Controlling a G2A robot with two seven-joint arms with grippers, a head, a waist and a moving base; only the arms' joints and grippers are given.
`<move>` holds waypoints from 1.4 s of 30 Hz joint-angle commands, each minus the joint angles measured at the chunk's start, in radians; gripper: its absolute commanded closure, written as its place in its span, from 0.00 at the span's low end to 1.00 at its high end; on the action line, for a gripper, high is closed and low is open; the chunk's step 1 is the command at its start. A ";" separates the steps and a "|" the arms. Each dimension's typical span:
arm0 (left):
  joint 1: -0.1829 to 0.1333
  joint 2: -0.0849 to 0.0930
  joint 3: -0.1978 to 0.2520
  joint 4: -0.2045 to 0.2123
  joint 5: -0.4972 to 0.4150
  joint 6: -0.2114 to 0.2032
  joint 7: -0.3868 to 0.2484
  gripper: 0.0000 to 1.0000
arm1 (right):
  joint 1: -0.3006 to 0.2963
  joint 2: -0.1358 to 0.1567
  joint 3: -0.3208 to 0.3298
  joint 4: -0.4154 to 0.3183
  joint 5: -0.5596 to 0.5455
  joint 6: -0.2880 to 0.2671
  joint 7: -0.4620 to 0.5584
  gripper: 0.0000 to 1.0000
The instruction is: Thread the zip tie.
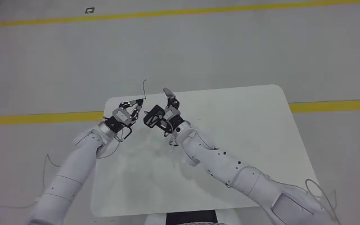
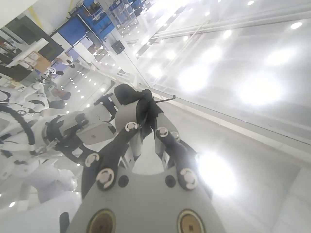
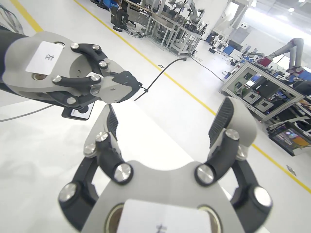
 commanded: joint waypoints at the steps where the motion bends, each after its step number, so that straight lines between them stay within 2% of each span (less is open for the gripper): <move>1: 0.008 -0.011 -0.010 0.004 0.000 0.000 -0.010 1.00 | -0.006 0.001 0.008 0.001 0.000 -0.005 -0.007 0.00; 8: 0.014 -0.046 -0.025 0.025 0.000 0.000 -0.033 1.00 | -0.013 0.005 0.014 0.006 0.000 -0.004 -0.028 0.00; 12: 0.012 -0.058 -0.027 0.034 0.000 0.000 -0.041 1.00 | -0.012 0.003 0.008 0.016 0.000 -0.008 -0.031 0.00; 14: 0.011 -0.061 -0.028 0.036 0.000 0.000 -0.043 1.00 | -0.013 0.000 0.009 0.020 0.000 -0.013 -0.033 0.15; 15: 0.010 -0.062 -0.029 0.038 0.000 0.000 -0.043 1.00 | -0.013 -0.003 0.010 0.024 0.000 -0.015 -0.035 0.18; 17: 0.010 -0.064 -0.030 0.038 0.000 0.000 -0.047 1.00 | -0.015 -0.007 0.013 0.029 0.000 -0.019 -0.038 0.31; 19: 0.012 -0.065 -0.031 0.037 0.000 0.000 -0.056 1.00 | -0.018 -0.012 0.017 0.035 0.000 -0.023 -0.043 0.38; 20: 0.013 -0.066 -0.030 0.037 0.000 0.000 -0.060 1.00 | -0.019 -0.015 0.018 0.038 0.000 -0.025 -0.045 0.51; 31: 0.015 -0.064 -0.022 0.033 0.000 0.000 -0.075 1.00 | -0.022 -0.049 0.036 0.085 0.012 -0.045 -0.081 0.62; 39: 0.015 -0.064 -0.022 0.033 0.000 0.000 -0.075 1.00 | -0.020 -0.071 0.043 0.103 0.000 -0.059 -0.090 0.64; 42: 0.015 -0.064 -0.022 0.033 0.000 0.000 -0.075 1.00 | -0.018 -0.075 0.042 0.108 0.000 -0.059 -0.094 0.68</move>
